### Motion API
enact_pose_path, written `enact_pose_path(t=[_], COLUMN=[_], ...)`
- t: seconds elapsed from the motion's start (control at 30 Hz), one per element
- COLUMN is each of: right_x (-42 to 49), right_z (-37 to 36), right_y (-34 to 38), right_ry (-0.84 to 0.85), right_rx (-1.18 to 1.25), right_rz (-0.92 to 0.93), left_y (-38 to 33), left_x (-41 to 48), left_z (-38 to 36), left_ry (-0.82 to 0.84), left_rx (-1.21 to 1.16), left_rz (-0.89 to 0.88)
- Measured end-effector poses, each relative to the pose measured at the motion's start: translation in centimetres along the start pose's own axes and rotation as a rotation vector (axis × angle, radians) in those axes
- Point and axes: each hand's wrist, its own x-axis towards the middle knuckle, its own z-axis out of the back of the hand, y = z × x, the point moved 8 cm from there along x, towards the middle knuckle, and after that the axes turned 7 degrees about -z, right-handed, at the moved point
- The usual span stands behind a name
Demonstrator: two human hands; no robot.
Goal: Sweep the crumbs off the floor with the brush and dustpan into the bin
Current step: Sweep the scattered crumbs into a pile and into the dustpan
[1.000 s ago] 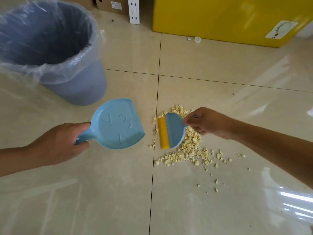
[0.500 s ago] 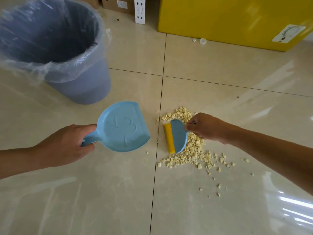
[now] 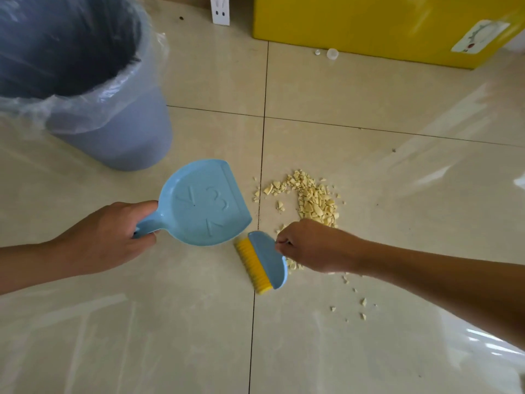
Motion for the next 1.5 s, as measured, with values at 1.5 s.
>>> enact_pose_path(t=[1.5], right_x=[9.6], right_z=[5.1], right_y=[-2.4], right_ry=[0.091], right_rx=[0.583], right_rz=[-0.317], left_y=[1.0], left_x=[-0.6], left_z=[0.5], left_ry=[0.003], left_rx=[0.042], left_rz=[-0.011])
